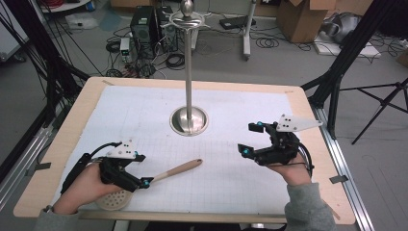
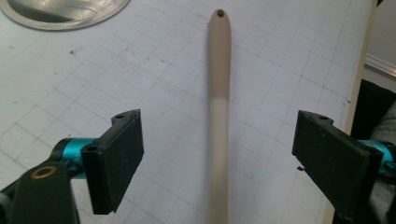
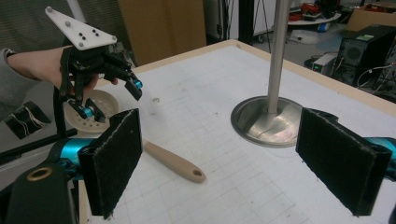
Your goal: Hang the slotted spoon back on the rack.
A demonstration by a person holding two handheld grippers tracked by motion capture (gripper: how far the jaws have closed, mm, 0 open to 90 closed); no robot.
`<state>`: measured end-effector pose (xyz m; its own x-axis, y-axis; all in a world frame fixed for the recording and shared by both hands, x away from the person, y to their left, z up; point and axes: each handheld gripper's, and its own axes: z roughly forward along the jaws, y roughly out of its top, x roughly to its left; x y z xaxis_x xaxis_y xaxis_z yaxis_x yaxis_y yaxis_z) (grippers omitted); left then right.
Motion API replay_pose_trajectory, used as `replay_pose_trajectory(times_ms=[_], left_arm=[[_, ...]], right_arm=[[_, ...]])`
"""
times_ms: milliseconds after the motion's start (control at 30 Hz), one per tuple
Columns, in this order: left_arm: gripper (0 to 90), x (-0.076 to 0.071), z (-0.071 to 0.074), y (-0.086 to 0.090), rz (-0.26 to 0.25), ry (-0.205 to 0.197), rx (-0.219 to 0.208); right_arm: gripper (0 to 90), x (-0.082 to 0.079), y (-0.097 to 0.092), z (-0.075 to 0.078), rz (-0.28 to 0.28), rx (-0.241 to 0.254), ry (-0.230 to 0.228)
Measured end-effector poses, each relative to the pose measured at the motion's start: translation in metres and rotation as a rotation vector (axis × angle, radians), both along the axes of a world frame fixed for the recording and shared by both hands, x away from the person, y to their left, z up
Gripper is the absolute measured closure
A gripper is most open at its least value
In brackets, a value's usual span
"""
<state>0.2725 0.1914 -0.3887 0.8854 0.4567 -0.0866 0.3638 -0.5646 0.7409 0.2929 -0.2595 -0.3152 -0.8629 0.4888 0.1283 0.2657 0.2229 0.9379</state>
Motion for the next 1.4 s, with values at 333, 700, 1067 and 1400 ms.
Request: replay_pose_trajectory(times_ms=[333,700,1067,1400], left_arm=[[20.6,0.000,-0.007,-0.004,-0.024,0.049,0.039],[35.5,0.000,-0.017,-0.007,-0.033,0.088,0.129],[44.2,0.001,-0.025,-0.008,-0.038,0.093,0.186],[53.0,0.001,-0.028,-0.010,-0.046,0.093,0.200]], right_arm=[[13.4,0.001,0.000,-0.001,0.006,-0.011,-0.001],[13.4,0.000,0.003,-0.001,0.014,-0.017,0.001],[11.3,0.000,0.004,-0.001,0.033,-0.011,0.008],[11.4,0.000,0.004,-0.001,0.034,-0.020,0.008]])
